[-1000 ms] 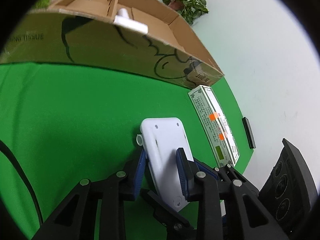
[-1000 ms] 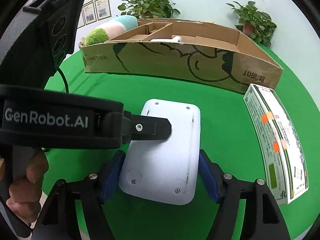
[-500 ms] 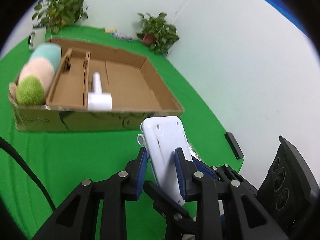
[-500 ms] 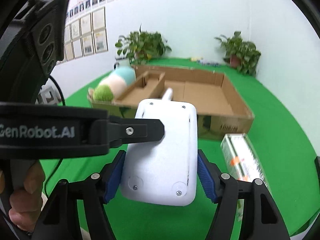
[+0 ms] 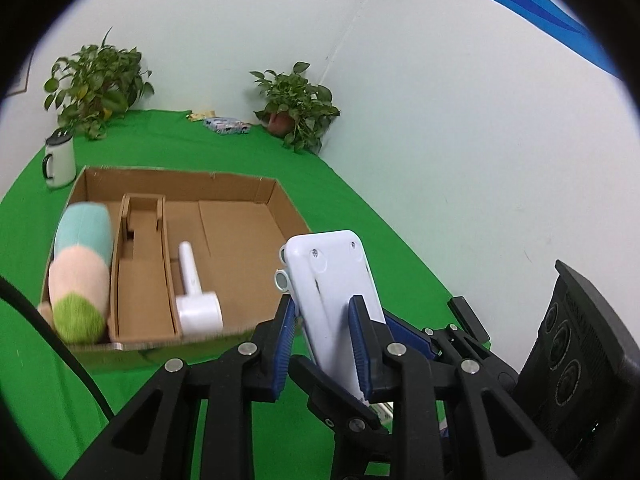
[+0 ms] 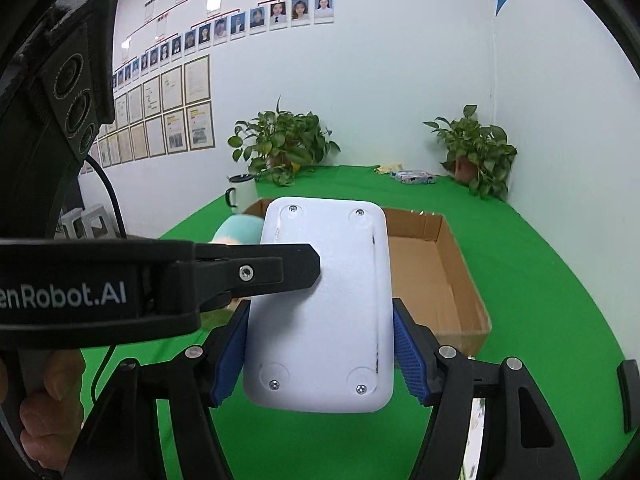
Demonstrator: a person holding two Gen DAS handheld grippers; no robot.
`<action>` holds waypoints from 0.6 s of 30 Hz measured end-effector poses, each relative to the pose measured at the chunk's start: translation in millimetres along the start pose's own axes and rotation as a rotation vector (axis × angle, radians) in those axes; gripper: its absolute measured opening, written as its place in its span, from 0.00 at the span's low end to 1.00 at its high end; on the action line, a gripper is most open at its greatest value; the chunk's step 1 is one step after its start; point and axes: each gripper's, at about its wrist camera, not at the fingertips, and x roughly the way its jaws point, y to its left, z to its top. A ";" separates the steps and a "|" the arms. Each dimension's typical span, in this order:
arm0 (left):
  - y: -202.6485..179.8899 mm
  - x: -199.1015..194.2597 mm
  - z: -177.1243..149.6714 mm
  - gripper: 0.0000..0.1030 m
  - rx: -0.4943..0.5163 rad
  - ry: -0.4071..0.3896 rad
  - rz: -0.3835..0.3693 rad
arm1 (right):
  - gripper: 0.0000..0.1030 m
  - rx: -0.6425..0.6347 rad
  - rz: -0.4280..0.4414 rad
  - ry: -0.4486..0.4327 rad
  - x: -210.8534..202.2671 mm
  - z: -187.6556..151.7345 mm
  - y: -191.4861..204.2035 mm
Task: Organize objects
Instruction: 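Carry the white case with both grippers into the box beside the hair dryer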
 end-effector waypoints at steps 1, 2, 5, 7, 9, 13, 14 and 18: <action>1.2 5.0 13.4 0.25 0.010 0.005 0.003 | 0.61 0.007 0.000 0.007 3.3 9.7 -3.4; 1.5 7.0 20.0 0.24 0.016 0.009 0.004 | 0.61 0.013 0.003 0.013 7.0 19.1 -6.9; 11.0 25.6 53.2 0.24 0.019 0.036 0.012 | 0.61 0.023 0.004 0.052 29.7 52.4 -23.4; 20.4 41.2 72.2 0.24 0.013 0.056 0.018 | 0.61 0.046 0.007 0.099 50.6 76.4 -35.6; 28.1 59.4 91.2 0.24 0.015 0.081 0.034 | 0.61 0.062 0.016 0.135 73.0 94.8 -48.9; 45.1 93.7 109.5 0.24 -0.010 0.142 0.041 | 0.61 0.093 0.028 0.215 121.6 117.4 -75.2; 51.1 103.7 111.6 0.24 -0.020 0.162 0.041 | 0.61 0.097 0.031 0.236 133.8 119.9 -79.7; 72.4 137.0 107.4 0.24 -0.060 0.220 0.036 | 0.61 0.125 0.045 0.322 178.9 112.8 -97.9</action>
